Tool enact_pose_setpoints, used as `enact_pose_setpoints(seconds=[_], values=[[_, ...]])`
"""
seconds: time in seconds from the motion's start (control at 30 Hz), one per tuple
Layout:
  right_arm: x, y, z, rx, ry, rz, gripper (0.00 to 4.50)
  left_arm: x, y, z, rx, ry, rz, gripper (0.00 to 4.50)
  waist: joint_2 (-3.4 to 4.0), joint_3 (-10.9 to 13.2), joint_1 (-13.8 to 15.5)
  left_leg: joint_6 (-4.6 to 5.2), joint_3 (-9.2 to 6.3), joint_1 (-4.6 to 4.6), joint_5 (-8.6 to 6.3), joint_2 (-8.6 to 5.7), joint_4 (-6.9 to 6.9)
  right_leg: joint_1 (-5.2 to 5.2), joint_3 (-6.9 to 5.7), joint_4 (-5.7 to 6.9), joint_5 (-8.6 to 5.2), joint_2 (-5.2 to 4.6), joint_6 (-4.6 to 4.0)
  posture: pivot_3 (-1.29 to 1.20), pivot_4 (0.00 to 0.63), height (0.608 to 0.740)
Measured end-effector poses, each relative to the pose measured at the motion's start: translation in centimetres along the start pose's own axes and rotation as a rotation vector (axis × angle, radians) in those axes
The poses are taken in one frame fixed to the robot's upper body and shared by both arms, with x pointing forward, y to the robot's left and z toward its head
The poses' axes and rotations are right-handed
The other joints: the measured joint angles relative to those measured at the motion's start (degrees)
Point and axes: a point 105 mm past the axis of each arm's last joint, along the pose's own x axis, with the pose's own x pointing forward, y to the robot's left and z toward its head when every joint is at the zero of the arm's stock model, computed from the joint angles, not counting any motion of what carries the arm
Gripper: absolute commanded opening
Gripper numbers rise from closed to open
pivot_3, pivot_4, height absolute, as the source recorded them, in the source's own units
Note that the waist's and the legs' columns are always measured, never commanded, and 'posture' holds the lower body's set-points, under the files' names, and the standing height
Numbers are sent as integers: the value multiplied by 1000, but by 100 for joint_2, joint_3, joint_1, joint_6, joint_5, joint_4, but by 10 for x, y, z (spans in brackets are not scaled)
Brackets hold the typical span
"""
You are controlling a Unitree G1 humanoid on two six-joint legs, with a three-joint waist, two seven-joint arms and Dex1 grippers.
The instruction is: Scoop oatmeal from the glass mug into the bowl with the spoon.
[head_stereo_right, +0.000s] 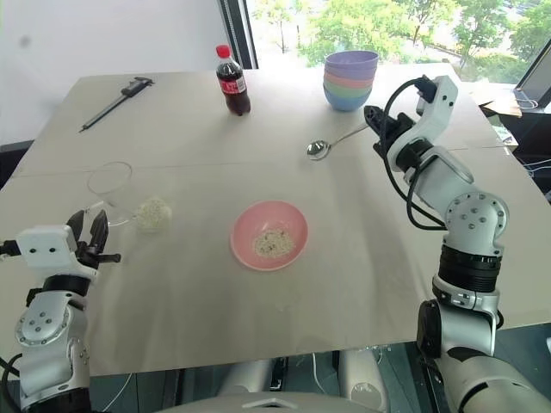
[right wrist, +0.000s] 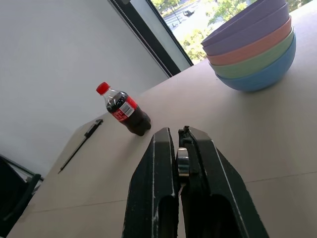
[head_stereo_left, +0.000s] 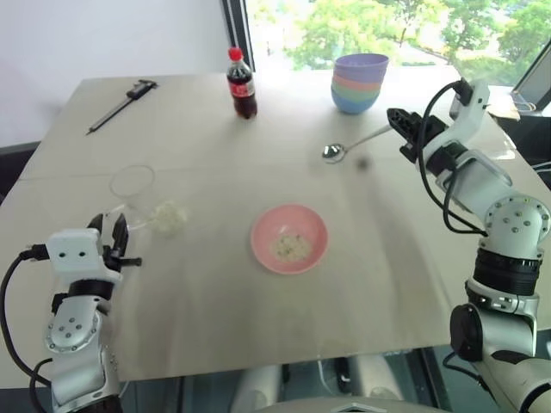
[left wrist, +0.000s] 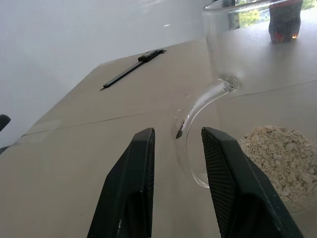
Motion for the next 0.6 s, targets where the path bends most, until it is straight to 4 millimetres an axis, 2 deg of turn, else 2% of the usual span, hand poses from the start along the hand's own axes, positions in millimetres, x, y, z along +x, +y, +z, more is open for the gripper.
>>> enact_pose_setpoints(seconds=[0.2, 0.43, 0.47, 0.53, 0.57, 0.6], values=[[0, 0, 0, -7, -1, 4, 0, 6, 1, 3, 0, -13, 2, 1534, 0, 0, -2, 0, 1, -1, 0, 0, 0, 0, 1, -1, 0, -1, 0, 0, 150, 740], [-1, -1, -1, -10, -1, 3, 0, 7, 2, -3, -5, 9, 4, 1534, 0, 0, 1, 1, -1, -2, -1, 0, 0, -1, -1, -2, 0, -2, 0, 0, 150, 740], [-1, -1, -1, -10, 0, 2, 0, 8, 3, -2, -2, 8, 4, 1165, 0, 0, 1, 1, -1, -2, -1, 0, 0, -1, -1, -2, 0, -2, 0, 0, 150, 740], [-1, -2, -2, -10, 1, -1, 0, 10, 3, 0, 1, -1, 3, 852, 0, 0, 1, 1, 0, -2, -1, 0, 0, 0, 0, -2, 0, -3, 0, 0, 150, 740], [-1, -2, -2, -10, 1, -1, 0, 11, 3, 1, -1, -5, 3, 349, 0, 0, 1, 1, 0, -2, -1, 0, 0, -1, 0, -2, 0, -3, 0, 0, 150, 740], [-1, -2, -2, -10, 1, -1, 0, 13, 3, 4, -16, -18, 6, 86, 0, 0, 0, 1, 0, -2, -1, 0, 0, 0, 0, -3, 0, -3, 0, 0, 150, 740]])
